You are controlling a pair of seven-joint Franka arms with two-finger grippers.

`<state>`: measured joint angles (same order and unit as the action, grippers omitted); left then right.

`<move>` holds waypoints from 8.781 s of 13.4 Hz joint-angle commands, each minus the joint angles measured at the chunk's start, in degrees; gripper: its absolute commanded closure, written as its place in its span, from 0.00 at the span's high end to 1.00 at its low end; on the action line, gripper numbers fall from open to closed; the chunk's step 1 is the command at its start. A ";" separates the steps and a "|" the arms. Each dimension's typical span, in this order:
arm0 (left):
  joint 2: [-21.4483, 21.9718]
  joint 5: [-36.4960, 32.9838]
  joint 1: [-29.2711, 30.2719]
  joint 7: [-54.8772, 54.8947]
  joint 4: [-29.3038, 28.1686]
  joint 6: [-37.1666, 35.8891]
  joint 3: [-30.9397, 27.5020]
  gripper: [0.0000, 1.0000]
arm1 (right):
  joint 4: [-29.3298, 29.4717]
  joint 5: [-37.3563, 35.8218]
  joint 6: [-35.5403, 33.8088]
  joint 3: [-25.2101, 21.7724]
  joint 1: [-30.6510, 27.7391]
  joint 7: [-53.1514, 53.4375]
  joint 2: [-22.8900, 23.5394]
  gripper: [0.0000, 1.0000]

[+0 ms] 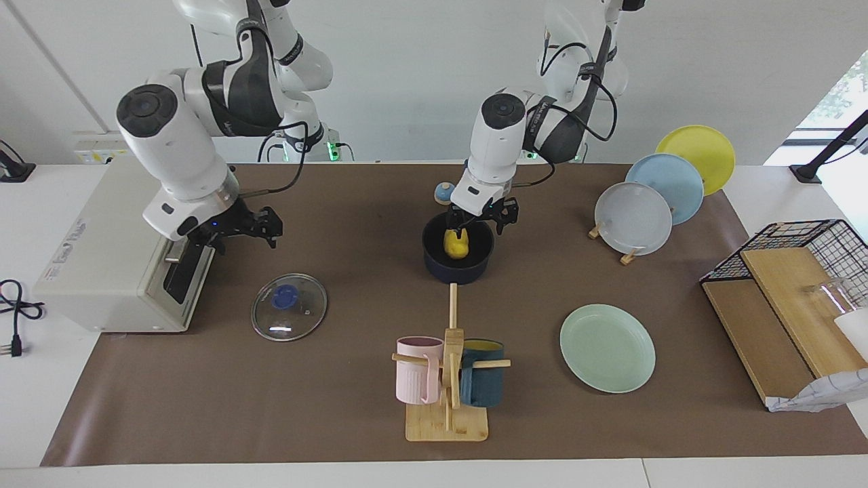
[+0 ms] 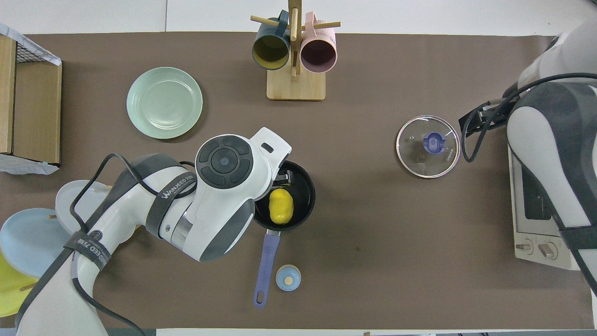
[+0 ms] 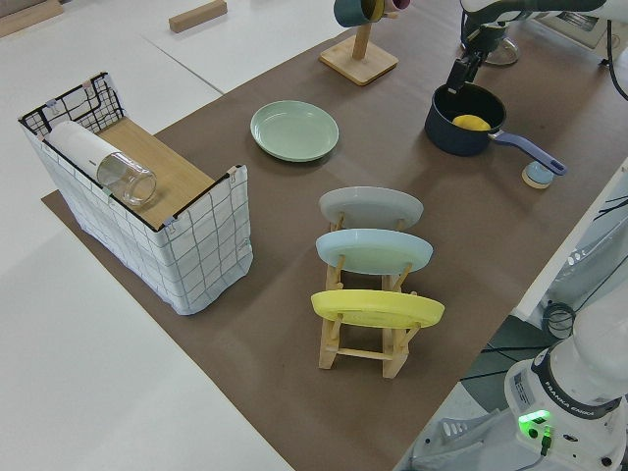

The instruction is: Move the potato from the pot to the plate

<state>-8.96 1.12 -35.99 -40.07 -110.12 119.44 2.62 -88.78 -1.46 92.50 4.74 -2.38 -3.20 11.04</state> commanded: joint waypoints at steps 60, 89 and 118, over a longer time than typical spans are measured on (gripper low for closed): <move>-22.33 3.80 30.02 45.52 26.54 1.22 -1.21 0.00 | -5.97 0.23 0.40 -5.53 1.77 4.34 -9.46 1.00; -0.21 1.27 30.89 42.27 24.16 -20.00 -6.22 1.00 | -5.97 0.23 0.40 -5.53 1.77 4.34 -9.46 1.00; 12.47 -1.04 35.20 39.02 18.71 -34.72 0.28 1.00 | -5.97 0.23 0.40 -5.53 1.77 4.34 -9.46 1.00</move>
<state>3.09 0.54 -1.02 -0.69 -91.34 85.56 2.82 -93.95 -1.47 92.25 -1.14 -0.30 0.00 2.53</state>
